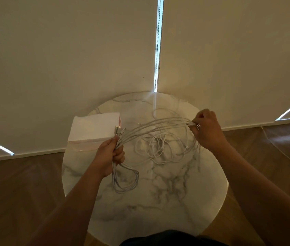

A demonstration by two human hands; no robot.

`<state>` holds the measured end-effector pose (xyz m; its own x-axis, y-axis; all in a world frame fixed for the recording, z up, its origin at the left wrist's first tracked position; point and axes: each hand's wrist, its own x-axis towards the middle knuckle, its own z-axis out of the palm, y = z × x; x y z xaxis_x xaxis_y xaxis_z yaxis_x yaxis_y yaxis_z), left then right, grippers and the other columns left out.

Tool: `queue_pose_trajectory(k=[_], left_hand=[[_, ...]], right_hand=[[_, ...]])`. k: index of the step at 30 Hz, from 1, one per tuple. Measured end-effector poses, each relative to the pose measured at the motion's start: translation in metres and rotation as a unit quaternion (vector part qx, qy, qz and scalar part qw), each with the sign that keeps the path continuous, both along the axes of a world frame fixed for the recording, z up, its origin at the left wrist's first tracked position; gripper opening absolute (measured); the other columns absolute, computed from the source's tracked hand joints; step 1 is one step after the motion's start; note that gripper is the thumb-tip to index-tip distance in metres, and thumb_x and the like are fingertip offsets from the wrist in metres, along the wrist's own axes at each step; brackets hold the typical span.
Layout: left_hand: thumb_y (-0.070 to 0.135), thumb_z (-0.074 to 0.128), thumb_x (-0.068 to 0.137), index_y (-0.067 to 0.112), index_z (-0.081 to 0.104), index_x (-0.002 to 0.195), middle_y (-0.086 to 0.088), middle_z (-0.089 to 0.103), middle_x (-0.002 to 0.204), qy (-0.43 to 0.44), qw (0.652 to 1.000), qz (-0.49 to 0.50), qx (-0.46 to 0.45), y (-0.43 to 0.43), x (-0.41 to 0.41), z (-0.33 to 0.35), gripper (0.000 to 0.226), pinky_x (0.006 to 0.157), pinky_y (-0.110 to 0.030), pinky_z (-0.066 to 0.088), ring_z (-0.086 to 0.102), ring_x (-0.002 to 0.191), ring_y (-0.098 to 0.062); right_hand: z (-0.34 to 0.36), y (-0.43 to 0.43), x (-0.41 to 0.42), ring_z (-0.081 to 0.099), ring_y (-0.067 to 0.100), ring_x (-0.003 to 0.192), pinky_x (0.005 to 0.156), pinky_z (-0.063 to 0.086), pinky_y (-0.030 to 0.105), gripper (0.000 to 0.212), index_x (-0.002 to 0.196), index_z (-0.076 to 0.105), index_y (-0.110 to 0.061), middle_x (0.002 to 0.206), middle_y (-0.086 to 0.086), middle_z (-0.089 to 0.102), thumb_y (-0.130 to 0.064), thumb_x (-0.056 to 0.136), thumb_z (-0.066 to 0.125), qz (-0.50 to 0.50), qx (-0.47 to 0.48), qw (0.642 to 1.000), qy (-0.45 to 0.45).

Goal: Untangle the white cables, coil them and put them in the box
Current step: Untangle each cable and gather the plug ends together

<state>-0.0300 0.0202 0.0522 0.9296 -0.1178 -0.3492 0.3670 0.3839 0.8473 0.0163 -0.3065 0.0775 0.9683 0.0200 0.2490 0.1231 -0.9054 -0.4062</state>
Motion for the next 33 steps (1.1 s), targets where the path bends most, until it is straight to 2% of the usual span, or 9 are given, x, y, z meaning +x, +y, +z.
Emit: queue_pose_trajectory(k=[5,8,10,14,18,21,24,27,33], left_hand=[[0.026,0.032,0.105,0.013,0.038,0.072,0.004,0.024,0.045,-0.002,1.0,0.005,0.0,-0.001,0.009,0.003,0.037,0.041,-0.02,0.02,0.017,0.036,-0.007],[0.027,0.03,0.106,0.013,0.04,0.073,0.004,0.025,0.045,-0.002,1.0,0.006,0.007,-0.001,0.011,0.002,0.037,0.039,-0.019,0.022,0.018,0.035,-0.006],[0.026,0.031,0.106,0.014,0.038,0.071,0.003,0.026,0.046,0.005,0.998,0.015,0.053,0.002,0.011,0.001,0.038,0.039,-0.02,0.021,0.019,0.035,-0.008],[0.027,0.036,0.106,0.014,0.04,0.068,0.001,0.034,0.046,0.003,0.961,0.021,0.277,0.002,0.011,-0.015,0.04,0.041,-0.021,0.023,0.026,0.038,-0.011],[0.029,0.035,0.106,0.008,0.048,0.075,-0.009,0.051,0.049,0.014,0.931,-0.027,0.364,-0.01,0.004,-0.029,0.039,0.04,-0.023,0.037,0.045,0.034,-0.018],[0.03,0.032,0.106,0.005,0.046,0.079,-0.021,0.068,0.067,0.044,0.929,-0.086,0.357,-0.02,-0.004,-0.042,0.04,0.046,-0.031,0.053,0.067,0.052,-0.03],[0.03,0.031,0.106,0.007,0.046,0.082,-0.02,0.073,0.077,0.065,0.917,-0.117,0.375,-0.027,-0.01,-0.049,0.037,0.066,-0.039,0.061,0.073,0.072,-0.033],[0.028,0.03,0.107,0.007,0.044,0.082,-0.022,0.07,0.07,0.074,0.931,-0.118,0.337,-0.032,-0.013,-0.042,0.036,0.05,-0.031,0.055,0.07,0.06,-0.031],[0.028,0.034,0.106,0.015,0.044,0.077,0.002,0.027,0.053,0.067,0.981,-0.116,0.138,-0.033,-0.008,-0.013,0.034,0.04,-0.017,0.018,0.02,0.039,-0.009]], right_hand=[[0.012,0.013,-0.021,0.049,0.009,0.049,0.049,0.033,0.02,0.025,0.07,0.051,-0.012,0.057,0.001,0.057,-0.009,0.094,0.051,0.03,0.181,0.983,0.009],[0.004,0.017,-0.025,0.047,0.012,0.05,0.054,0.032,0.03,0.031,0.071,0.046,-0.014,0.057,0.002,0.053,-0.023,0.1,0.051,0.069,0.114,0.991,0.014],[-0.006,0.01,-0.024,0.059,0.026,0.071,0.064,0.036,0.032,0.031,0.076,0.047,-0.017,0.076,0.009,0.063,-0.035,0.102,0.044,0.08,0.004,0.987,0.139],[-0.017,0.006,-0.038,0.059,0.03,0.109,0.079,0.039,0.031,0.042,0.119,0.058,-0.007,0.12,0.014,0.06,-0.039,0.104,0.037,0.089,-0.191,0.863,0.46],[-0.027,0.008,-0.053,0.058,0.019,0.067,0.067,0.049,0.028,0.025,0.103,0.063,-0.006,0.092,0.009,0.066,-0.026,0.101,0.049,0.075,-0.191,0.782,0.588],[-0.055,0.009,-0.061,0.059,0.024,0.093,0.096,0.049,0.041,0.045,0.099,0.064,-0.008,0.107,0.005,0.065,-0.051,0.087,0.065,0.098,-0.302,0.727,0.608],[-0.084,0.025,-0.07,0.053,0.03,0.12,0.102,0.044,0.045,0.082,0.132,0.047,-0.014,0.134,0.007,0.052,-0.06,0.071,0.075,0.087,-0.263,0.801,0.531],[-0.095,0.06,-0.074,0.032,0.032,0.14,0.113,0.032,0.044,0.109,0.153,0.014,-0.013,0.156,0.011,0.027,-0.054,0.073,0.076,0.151,-0.157,0.899,0.379],[-0.098,0.123,-0.066,-0.005,0.029,0.15,0.122,0.012,0.045,0.129,0.153,-0.015,-0.026,0.164,0.001,-0.011,-0.041,0.07,0.083,0.292,-0.113,0.896,0.315]])
